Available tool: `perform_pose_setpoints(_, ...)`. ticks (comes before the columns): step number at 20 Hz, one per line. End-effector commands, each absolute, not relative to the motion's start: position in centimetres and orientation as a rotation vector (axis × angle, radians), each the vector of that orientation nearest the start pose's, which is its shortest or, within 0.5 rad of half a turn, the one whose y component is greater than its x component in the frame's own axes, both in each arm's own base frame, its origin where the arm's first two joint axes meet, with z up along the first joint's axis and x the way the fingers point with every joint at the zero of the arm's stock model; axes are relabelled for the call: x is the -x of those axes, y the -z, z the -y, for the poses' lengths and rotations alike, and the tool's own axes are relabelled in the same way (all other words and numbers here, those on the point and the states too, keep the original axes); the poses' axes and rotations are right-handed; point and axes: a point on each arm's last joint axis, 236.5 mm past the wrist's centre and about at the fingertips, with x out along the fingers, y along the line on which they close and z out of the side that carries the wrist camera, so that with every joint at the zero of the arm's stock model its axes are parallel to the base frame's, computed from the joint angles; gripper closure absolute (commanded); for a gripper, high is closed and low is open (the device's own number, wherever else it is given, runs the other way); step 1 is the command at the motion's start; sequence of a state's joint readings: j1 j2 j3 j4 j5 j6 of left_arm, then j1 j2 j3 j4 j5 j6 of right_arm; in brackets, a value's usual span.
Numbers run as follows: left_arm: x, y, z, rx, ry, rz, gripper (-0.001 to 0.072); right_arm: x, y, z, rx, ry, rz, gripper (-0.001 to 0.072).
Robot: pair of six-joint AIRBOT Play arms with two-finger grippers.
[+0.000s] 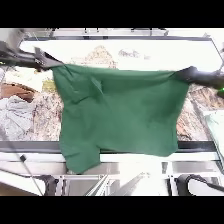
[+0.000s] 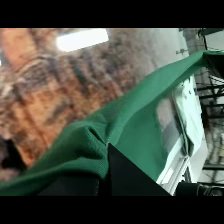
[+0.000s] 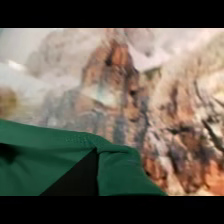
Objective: Fold the shirts.
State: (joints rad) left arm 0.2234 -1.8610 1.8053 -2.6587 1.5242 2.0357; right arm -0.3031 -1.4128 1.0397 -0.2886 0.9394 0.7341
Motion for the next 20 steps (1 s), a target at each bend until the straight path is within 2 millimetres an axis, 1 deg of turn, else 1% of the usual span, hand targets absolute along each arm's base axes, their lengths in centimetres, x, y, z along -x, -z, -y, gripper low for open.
perform_pose_setpoints(1, -54.5, 2.2, 10.0, 0.737, 0.843, -1.186, 0.0686, -51.6, 3.1, -3.7, -0.791, -0.435, -0.731, 0.0684)
perform_pose_setpoints(2, -55.8, 3.1, 9.7, 0.748, 0.821, -1.174, 0.0686, -53.0, 3.5, -3.4, -0.808, -0.434, -0.715, 0.0684)
perform_pose_setpoints(3, -57.3, 3.8, 9.2, 0.757, 0.785, -1.141, 0.0686, -54.2, 3.3, -3.1, -0.806, -0.446, -0.689, 0.0684)
perform_pose_setpoints(5, -60.1, 4.5, 7.0, 0.79, 0.672, -1.049, 0.0685, -57.0, 2.2, -2.3, -0.793, -0.456, -0.632, 0.0684)
perform_pose_setpoints(6, -61.3, 4.3, 5.7, 0.831, 0.626, -0.989, 0.0685, -58.3, 1.4, -1.9, -0.78, -0.464, -0.603, 0.0684)
perform_pose_setpoints(7, -62.1, 3.6, 4.9, 0.885, 0.615, -0.94, 0.0685, -59.4, 0.8, -1.6, -0.783, -0.466, -0.584, 0.0685)
perform_pose_setpoints(9, -62.6, 2.1, 3.9, 0.929, 0.633, -0.881, 0.0685, -61.1, -0.5, -1.1, -0.796, -0.473, -0.554, 0.0684)
perform_pose_setpoints(10, -62.8, 1.4, 3.4, 0.921, 0.636, -0.864, 0.0684, -61.6, -1.2, -1.1, -0.789, -0.486, -0.538, 0.0685)
perform_pose_setpoints(11, -63.0, 0.3, 3.3, 0.91, 0.651, -0.843, 0.0685, -62.0, -2.0, -1.0, -0.776, -0.491, -0.522, 0.0685)
perform_pose_setpoints(12, -63.3, -0.9, 3.3, 0.903, 0.665, -0.818, 0.0685, -62.2, -2.9, -1.1, -0.76, -0.508, -0.504, 0.0685)
perform_pose_setpoints(13, -63.4, -1.5, 3.3, 0.888, 0.669, -0.805, 0.0685, -62.2, -3.6, -1.3, -0.745, -0.527, -0.493, 0.0685)
perform_pose_setpoints(14, -63.1, -1.8, 3.5, 0.866, 0.68, -0.798, 0.0684, -62.1, -3.9, -1.6, -0.743, -0.548, -0.492, 0.0685)
perform_pose_setpoints(15, -62.5, -1.6, 4.1, 0.84, 0.697, -0.806, 0.0685, -61.6, -3.8, -2.1, -0.733, -0.573, -0.509, 0.0684)
perform_pose_setpoints(17, -60.9, -0.2, 4.9, 0.835, 0.703, -0.85, 0.0684, -60.2, -1.9, -2.9, -0.688, -0.601, -0.6, 0.0684)
perform_pose_setpoints(18, -60.1, 0.7, 5.2, 0.845, 0.708, -0.886, 0.0684, -59.3, -0.5, -3.1, -0.666, -0.604, -0.67, 0.0684)
perform_pose_setpoints(20, -58.0, 2.0, 6.3, 0.85, 0.755, -0.968, 0.0685, -57.5, 1.9, -2.7, -0.625, -0.592, -0.792, 0.0684)
